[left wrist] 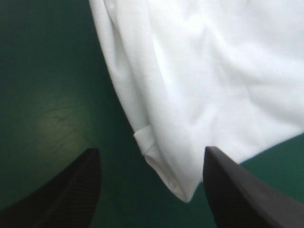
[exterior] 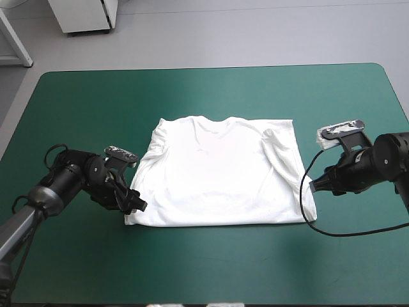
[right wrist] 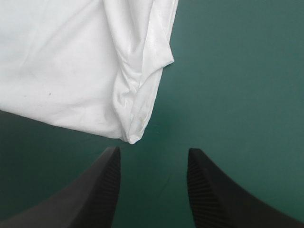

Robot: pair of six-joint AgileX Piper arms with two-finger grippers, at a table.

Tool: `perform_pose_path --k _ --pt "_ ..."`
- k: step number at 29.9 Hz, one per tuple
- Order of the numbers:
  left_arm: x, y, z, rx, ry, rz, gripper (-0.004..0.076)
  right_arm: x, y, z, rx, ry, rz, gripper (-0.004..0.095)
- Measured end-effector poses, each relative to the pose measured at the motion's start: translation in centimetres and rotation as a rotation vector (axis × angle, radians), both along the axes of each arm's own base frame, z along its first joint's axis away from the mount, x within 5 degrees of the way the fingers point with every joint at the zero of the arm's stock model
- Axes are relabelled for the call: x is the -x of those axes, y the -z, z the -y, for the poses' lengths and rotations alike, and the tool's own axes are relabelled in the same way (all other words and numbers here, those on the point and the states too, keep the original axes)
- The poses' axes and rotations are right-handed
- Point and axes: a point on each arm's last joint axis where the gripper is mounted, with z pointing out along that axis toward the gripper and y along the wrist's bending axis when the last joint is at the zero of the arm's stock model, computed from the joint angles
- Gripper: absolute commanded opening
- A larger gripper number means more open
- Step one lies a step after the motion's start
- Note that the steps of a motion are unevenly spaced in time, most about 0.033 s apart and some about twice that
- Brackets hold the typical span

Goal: Fold the cloth

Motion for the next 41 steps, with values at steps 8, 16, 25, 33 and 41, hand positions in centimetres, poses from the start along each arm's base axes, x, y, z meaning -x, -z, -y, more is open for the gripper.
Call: perform_pose_path --k 8,16,25,33,41 --pt "-1.5 2.9 0.7 0.005 -0.001 -0.093 0.0463 0.0 0.0 0.0 0.002 0.002 0.000 0.0432" --pt "-2.1 4.4 1.1 0.015 -0.007 -0.147 0.0411 -0.2 2.8 0.0 0.010 0.006 -0.066 0.0432" --pt "-2.2 4.6 1.3 0.029 -0.015 -0.157 -0.0010 0.0 7.8 -0.4 -0.021 -0.006 -0.179 0.0432" --pt "-2.2 4.6 1.3 0.035 -0.014 -0.160 -0.0009 -1.9 10.5 -0.8 -0.031 -0.035 -0.231 0.0463" --pt "-2.2 4.6 1.3 0.035 -0.014 -0.160 -0.0009 -3.5 13.2 -1.3 -0.047 -0.045 -0.318 0.0483"
